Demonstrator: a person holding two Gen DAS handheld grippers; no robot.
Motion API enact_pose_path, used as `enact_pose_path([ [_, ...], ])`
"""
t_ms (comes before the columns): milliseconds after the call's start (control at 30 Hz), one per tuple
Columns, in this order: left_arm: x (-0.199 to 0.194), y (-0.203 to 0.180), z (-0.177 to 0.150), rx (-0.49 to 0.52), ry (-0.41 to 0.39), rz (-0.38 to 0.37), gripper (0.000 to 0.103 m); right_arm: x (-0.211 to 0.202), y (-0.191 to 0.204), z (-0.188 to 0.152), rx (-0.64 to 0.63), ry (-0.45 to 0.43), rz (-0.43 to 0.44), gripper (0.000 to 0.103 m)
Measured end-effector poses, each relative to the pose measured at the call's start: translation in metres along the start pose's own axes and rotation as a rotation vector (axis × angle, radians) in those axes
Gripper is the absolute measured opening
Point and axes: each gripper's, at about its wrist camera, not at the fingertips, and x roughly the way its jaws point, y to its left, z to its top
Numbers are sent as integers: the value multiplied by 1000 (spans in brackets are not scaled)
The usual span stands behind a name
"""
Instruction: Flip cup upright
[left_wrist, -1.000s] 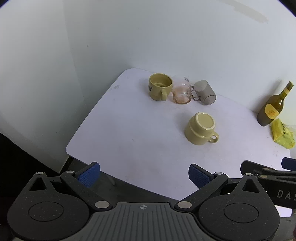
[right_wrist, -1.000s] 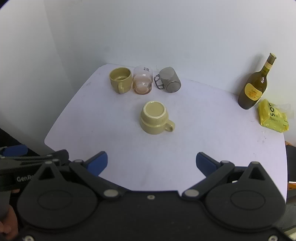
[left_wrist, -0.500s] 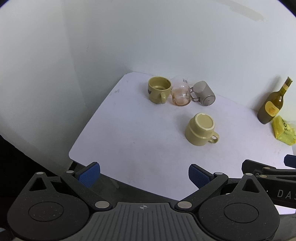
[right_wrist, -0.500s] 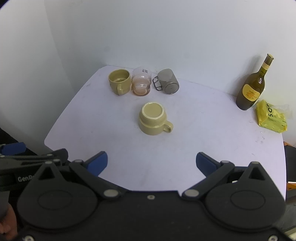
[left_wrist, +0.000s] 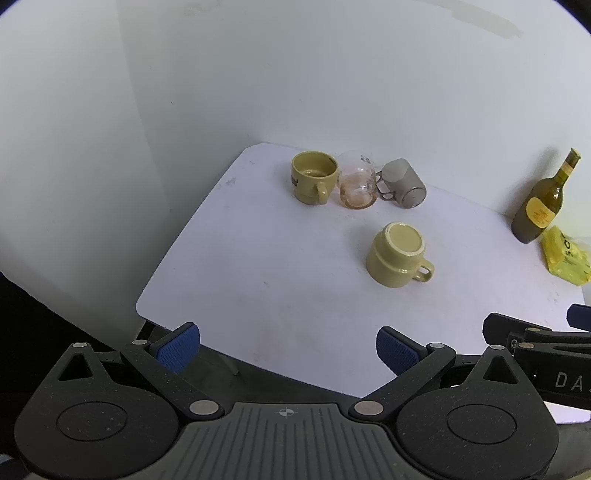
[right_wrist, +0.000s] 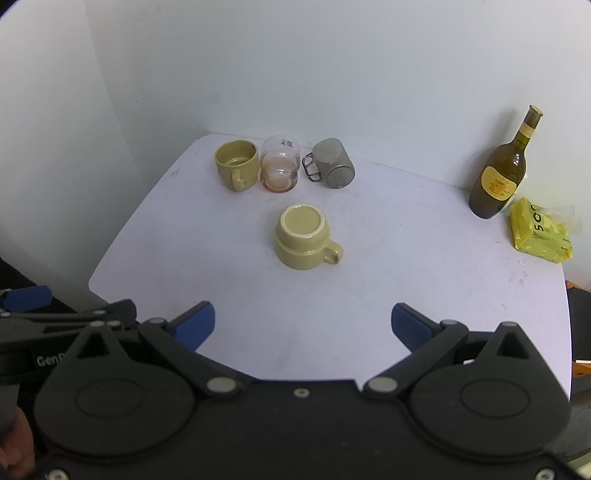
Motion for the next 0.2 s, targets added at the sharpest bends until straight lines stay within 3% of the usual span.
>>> enact_pose_path([
  [200,-1,-2,-4,2,-4,1,103,-2,-1,-3,-2,-1,0,103],
])
